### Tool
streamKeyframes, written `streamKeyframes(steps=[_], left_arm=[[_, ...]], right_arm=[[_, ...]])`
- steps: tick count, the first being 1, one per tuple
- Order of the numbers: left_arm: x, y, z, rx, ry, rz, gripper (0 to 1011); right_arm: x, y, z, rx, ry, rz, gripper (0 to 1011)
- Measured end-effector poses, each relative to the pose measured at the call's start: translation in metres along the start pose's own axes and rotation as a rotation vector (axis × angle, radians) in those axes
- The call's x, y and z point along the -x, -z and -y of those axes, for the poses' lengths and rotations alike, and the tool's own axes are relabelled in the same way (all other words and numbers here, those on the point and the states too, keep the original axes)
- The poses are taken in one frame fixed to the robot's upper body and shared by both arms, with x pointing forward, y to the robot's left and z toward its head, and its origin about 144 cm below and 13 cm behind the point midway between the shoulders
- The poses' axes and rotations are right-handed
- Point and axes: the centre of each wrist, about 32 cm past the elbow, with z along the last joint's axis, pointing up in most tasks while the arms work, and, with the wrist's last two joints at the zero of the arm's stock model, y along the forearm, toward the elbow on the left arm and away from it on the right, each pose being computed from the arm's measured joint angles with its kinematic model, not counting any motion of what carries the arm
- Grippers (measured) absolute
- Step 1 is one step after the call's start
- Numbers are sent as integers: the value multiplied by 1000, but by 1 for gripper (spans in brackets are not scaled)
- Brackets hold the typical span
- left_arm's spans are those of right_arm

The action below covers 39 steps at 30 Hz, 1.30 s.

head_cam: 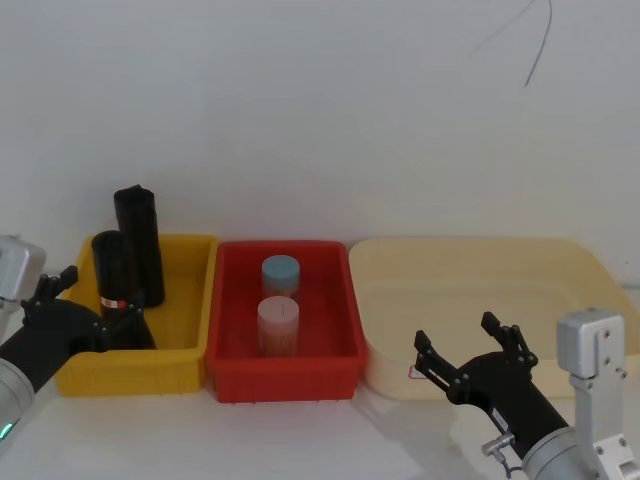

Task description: Pick up the garbage bag with the one hand and transfer it to the other hand.

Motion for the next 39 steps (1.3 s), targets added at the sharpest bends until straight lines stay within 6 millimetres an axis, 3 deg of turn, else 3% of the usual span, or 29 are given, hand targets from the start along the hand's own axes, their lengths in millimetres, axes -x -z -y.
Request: streamKeyframes(steps=[18, 26, 27, 39], left_arm=[[-7, 6, 22, -39, -40, -16, 999], [-7, 6, 22, -39, -41, -15, 999], [-7, 8, 32, -52, -56, -8, 998], [-4, 8, 48, -61, -60, 2, 999]], right_arm=[[0, 0, 0, 0, 0, 0, 1000], [0, 0, 0, 0, 0, 0, 1000], [0, 0, 0, 0, 0, 0, 1000], [0, 0, 0, 0, 0, 0, 1000]])
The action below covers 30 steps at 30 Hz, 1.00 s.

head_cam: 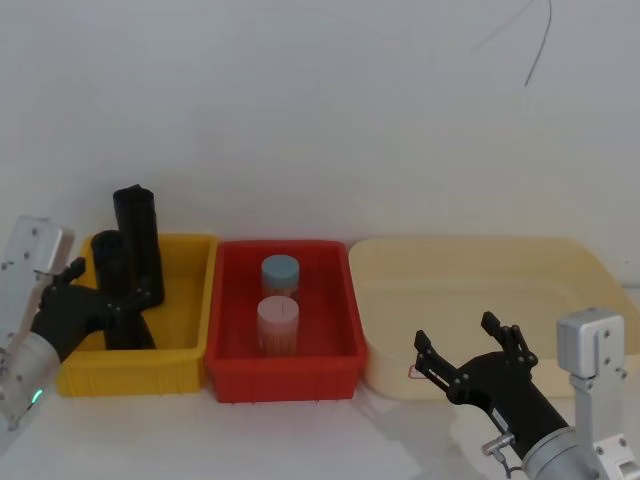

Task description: Pick up the garbage bag with the one hand and transfer it to the other hand.

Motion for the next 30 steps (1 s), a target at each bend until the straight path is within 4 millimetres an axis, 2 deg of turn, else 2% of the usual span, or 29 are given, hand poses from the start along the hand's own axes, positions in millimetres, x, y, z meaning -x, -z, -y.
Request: streamKeyframes(steps=[16, 25, 30], left_arm=[[7, -3, 24, -20, -26, 23, 988], [9, -4, 29, -25, -34, 28, 790], [9, -4, 31, -27, -36, 30, 613]], right_arm=[[0, 0, 0, 0, 0, 0, 999], [0, 0, 0, 0, 0, 0, 1000], [0, 0, 0, 0, 0, 0, 1000]])
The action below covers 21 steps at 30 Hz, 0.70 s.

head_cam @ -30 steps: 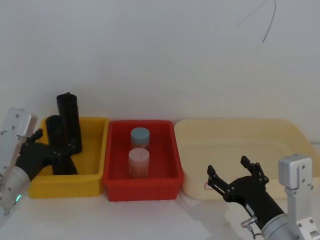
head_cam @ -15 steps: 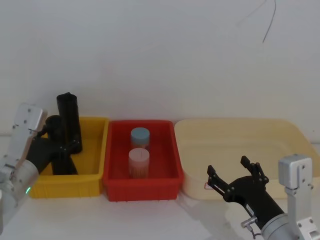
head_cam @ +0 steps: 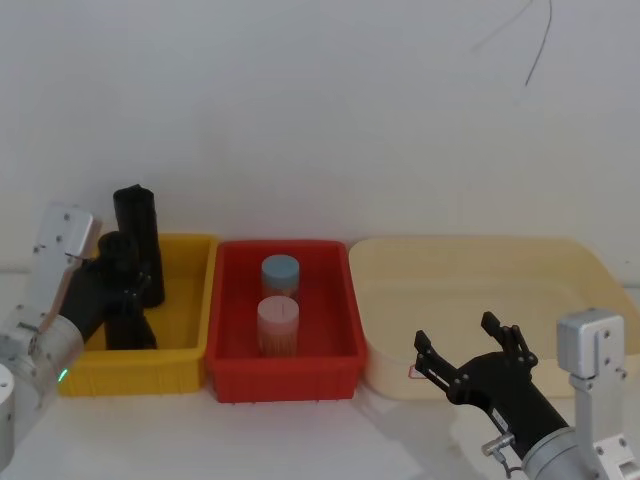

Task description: Pick up the garbage bag with the one hand and transfer it to the other hand.

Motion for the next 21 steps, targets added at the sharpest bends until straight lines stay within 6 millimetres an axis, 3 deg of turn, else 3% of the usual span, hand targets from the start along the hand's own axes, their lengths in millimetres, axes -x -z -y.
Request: streamKeyframes(steps=[5, 14, 21], left_arm=[[0, 0, 1, -1, -1, 1, 497], [0, -4, 1, 9, 20, 8, 435], [-3, -26, 3, 58, 71, 32, 393]], right_arm=[[0, 0, 0, 0, 0, 0, 1000], [-5, -5, -2, -8, -26, 0, 1000], [-25, -26, -10, -9, -89, 21, 1000]])
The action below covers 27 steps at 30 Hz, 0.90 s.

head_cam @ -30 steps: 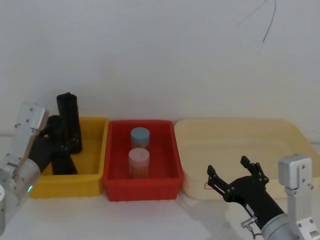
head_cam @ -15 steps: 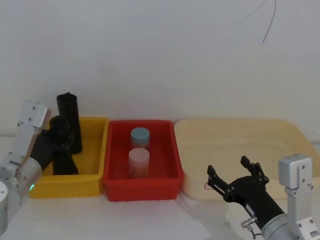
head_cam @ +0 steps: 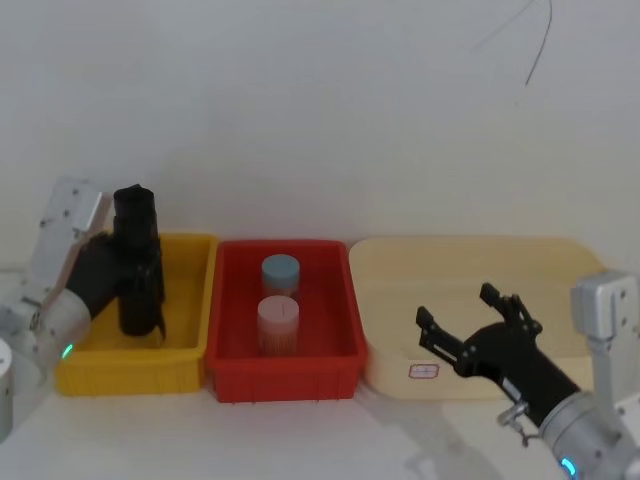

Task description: Pick up the garbage bag with the one hand and transfer it to the other hand.

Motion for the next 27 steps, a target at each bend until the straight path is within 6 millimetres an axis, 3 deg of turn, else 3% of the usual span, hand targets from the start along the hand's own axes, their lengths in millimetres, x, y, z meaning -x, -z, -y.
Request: streamKeyframes(steps=[13, 27], left_arm=[[2, -49, 19, 104, 88, 56, 378], [16, -79, 45, 153, 187, 67, 378]], right_arm=[[-49, -40, -19, 74, -109, 74, 1000], [-78, -51, -28, 132, -165, 99, 1000]])
